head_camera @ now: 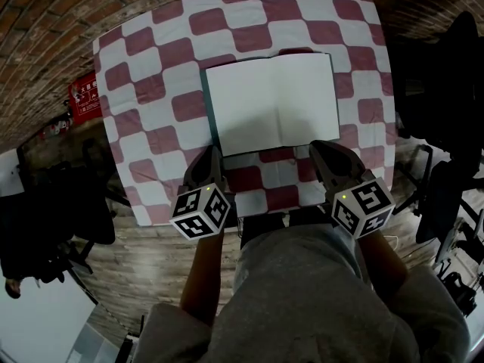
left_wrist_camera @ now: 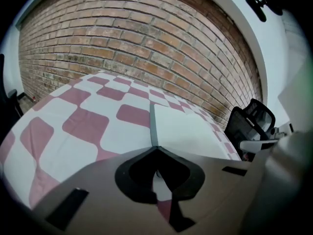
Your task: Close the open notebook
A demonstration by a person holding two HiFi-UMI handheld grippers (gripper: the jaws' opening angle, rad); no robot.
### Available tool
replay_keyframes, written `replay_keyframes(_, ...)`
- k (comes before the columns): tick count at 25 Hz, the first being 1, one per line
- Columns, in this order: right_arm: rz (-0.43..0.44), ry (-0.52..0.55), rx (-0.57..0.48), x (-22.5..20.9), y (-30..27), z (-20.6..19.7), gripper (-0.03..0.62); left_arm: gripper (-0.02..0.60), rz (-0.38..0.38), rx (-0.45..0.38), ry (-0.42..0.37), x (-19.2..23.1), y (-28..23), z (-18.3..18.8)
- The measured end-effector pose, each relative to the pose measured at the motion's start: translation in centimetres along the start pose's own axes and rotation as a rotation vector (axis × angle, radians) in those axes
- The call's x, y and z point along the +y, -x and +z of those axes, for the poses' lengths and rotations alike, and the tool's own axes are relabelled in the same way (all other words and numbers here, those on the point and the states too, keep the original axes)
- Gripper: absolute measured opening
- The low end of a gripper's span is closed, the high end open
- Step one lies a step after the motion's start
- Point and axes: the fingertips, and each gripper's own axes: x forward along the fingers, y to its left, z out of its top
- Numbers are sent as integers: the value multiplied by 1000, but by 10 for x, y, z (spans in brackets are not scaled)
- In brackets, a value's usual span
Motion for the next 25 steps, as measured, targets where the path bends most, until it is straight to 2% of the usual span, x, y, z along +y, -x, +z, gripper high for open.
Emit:
replay_keyframes(5, 2, 5, -18, 1, 4, 4, 29, 9, -44, -19, -7, -10, 9, 3)
replay_keyframes(10, 0, 11, -52, 4, 16, 10, 29, 9, -158, -64, -81, -59, 23, 20)
replay_keyframes(13, -7, 7, -74, 0, 25, 13, 29, 9, -97, -76, -148, -63, 28, 16)
replay_keyframes(16, -3, 7, -85, -2, 30, 14, 29, 11, 36, -77, -183, -32, 26, 9)
replay_keyframes(18, -6, 11, -82, -4, 31, 11, 29, 22, 93, -38, -202, -11, 16, -1)
replay_keyframes(21, -15, 8, -72, -6, 33, 6, 29, 115, 92, 44, -176, 4, -2, -19)
replay_keyframes(25, -31, 3, -70, -10, 33, 6, 29, 121, 72, 65, -142, 6, -9, -24)
